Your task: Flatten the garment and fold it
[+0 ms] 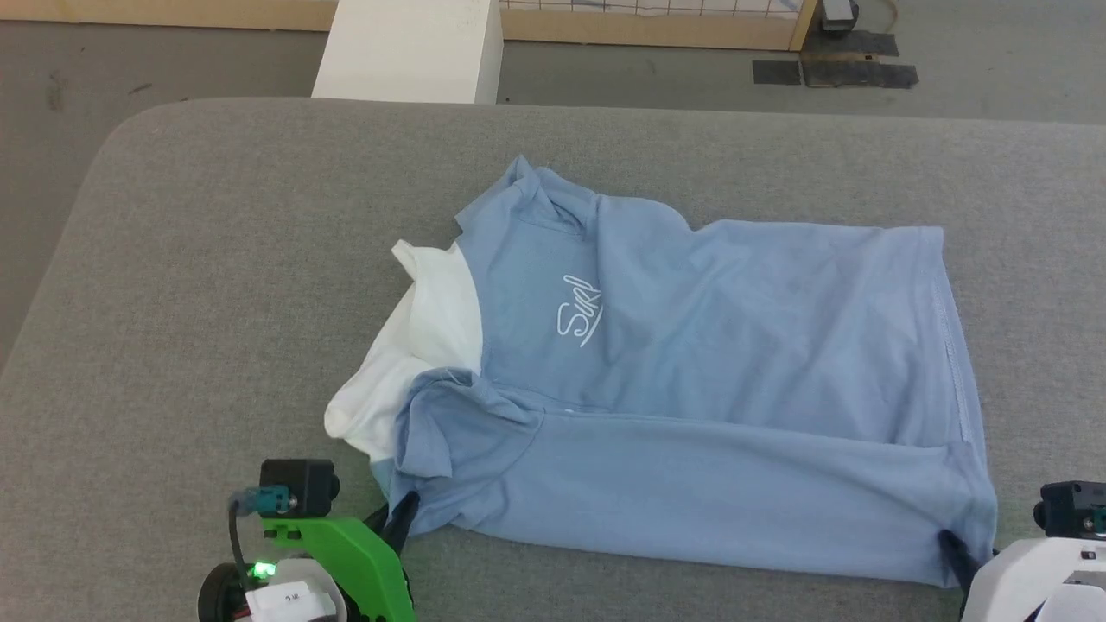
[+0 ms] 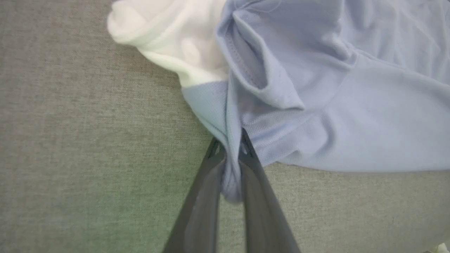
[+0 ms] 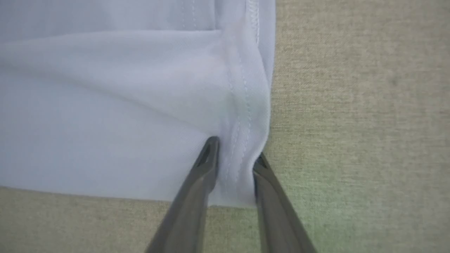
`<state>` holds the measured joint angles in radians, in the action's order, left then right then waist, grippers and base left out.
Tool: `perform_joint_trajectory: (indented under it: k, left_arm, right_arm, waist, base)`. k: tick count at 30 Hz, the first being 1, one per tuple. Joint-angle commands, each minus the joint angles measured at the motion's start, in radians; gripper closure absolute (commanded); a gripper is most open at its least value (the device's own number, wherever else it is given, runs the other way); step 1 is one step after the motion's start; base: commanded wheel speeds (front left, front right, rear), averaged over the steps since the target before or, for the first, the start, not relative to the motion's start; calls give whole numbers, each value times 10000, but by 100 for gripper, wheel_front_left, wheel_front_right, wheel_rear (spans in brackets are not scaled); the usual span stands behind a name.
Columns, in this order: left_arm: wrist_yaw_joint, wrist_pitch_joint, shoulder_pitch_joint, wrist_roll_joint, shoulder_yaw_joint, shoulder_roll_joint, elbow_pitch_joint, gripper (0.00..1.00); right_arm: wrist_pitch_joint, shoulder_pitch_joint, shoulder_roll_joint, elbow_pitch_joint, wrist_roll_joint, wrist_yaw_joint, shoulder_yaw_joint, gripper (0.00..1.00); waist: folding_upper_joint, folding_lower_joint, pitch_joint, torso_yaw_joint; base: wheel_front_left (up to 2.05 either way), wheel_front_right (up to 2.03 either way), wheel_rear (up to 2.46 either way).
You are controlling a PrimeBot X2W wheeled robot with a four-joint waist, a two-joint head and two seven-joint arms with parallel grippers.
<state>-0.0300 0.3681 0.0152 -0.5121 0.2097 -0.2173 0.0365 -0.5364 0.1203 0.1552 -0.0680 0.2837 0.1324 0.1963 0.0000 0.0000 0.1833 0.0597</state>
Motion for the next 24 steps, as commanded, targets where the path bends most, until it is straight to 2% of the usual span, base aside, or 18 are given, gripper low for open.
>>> perform_joint_trajectory:
  k: [1, 8, 12, 19, 24]
  left_arm:
    - [80, -22, -137, -21, -56, -11, -39, 100]
    - [5, -207, 64, -720, -513, 62, -430, 100]
    - [38, 111, 603, -1319, -945, -125, -1013, 100]
    - [682, 1254, 2216, -2043, -1622, -592, -2472, 100]
    - [994, 1808, 3268, -2370, -1607, -561, -3473, 100]
  right_arm:
    - [-55, -66, -107, -278, 63, -17, -75, 100]
    - [172, -479, -139, 520, 595, -17, 115, 100]
    - [-312, -565, 12, 1430, 1135, -17, 395, 100]
    - [-1760, 240, 521, 2838, 1851, -17, 1062, 100]
    - [-2626, 1128, 205, 3427, 2130, -17, 1620, 100]
  waist:
    - [0, 0, 8, -4]
    - [0, 0, -117, -191]
    - [0, 0, -344, -337]
    - [0, 0, -803, -468]
    - [0, 0, -952, -430]
  base:
    - [0, 0, 0]
    - [0, 0, 0]
    - [0, 0, 0]
    - [0, 0, 0]
    - [0, 0, 0]
